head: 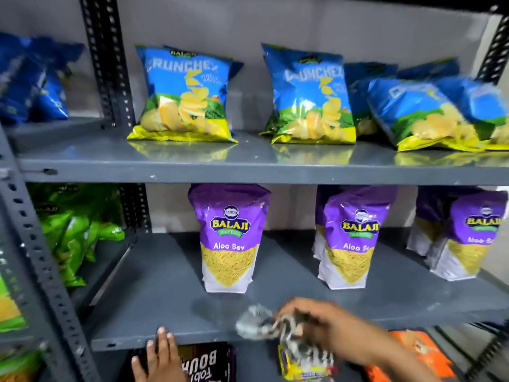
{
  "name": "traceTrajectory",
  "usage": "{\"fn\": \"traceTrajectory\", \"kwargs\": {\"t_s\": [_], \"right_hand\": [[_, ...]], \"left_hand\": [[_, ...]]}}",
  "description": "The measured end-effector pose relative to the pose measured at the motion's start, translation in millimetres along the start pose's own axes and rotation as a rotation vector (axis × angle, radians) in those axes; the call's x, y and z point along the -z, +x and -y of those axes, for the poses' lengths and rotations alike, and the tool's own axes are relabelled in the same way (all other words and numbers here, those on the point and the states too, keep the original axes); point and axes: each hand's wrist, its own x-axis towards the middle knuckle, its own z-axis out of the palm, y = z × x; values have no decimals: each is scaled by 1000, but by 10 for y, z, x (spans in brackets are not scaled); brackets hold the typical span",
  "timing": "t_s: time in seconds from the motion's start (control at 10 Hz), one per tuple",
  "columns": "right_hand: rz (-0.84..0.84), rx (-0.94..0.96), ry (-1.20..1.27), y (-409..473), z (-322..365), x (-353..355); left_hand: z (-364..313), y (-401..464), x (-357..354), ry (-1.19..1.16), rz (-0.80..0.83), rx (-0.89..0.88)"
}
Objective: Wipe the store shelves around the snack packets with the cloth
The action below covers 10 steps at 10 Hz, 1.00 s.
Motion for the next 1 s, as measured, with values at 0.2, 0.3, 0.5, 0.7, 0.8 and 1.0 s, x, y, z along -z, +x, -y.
{"fn": "traceTrajectory", "kwargs": {"t_s": [0.2, 0.3, 0.5, 0.7, 0.8, 1.0], "right_hand": [[-466, 384, -48, -300, 1124, 1266], [-689, 448, -232, -100, 1494, 1663], [-567, 305, -646, 706, 1411, 1771], [-445, 126, -622, 892, 1098, 1704], [-475, 115, -601, 890, 1069, 1664], [-909, 278, -296, 635, 1172, 1497]], "left_hand": [[-610, 741, 1301, -302, -359, 47], [-795, 1056, 1889, -262, -484, 26], [-875, 1621, 2991, -319, -693, 74], [-758, 1868, 3030, -205, -627, 82], [-705, 1908, 2937, -167, -645, 44], [-684, 1884, 2930, -162, -670, 10]]}}
